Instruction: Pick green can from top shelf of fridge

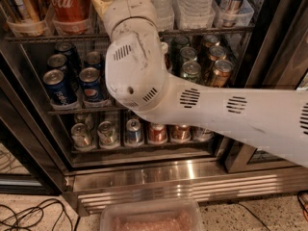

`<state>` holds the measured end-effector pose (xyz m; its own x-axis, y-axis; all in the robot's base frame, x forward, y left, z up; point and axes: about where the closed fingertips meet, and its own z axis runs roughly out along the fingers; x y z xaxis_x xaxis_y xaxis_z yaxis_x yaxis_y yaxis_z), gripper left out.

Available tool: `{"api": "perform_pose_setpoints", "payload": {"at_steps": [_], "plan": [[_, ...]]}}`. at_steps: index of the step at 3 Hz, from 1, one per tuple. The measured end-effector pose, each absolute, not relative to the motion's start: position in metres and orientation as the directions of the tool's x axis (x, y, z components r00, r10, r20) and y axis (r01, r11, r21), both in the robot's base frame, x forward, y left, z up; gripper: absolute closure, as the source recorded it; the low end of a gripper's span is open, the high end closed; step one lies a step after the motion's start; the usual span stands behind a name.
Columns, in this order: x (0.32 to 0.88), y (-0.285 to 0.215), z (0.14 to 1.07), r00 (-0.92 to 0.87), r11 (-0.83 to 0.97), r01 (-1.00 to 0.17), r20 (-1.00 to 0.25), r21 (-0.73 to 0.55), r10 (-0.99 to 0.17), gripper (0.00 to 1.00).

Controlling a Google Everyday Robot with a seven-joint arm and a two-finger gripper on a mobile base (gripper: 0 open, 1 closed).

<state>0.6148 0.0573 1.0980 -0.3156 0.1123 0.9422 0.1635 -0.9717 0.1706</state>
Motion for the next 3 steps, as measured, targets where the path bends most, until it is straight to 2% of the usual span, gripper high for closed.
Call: {"api": "perform_pose_setpoints", "payload": {"at_steps": [2,3], "plan": [[0.623,0.079,1.101,-0.273,-0.949,0.182,0.940,0.258,0.203,1.00],[0.624,0.079,1.100,-0.266,-0.949,0.183,0.942,0.257,0.204,1.00]]}}
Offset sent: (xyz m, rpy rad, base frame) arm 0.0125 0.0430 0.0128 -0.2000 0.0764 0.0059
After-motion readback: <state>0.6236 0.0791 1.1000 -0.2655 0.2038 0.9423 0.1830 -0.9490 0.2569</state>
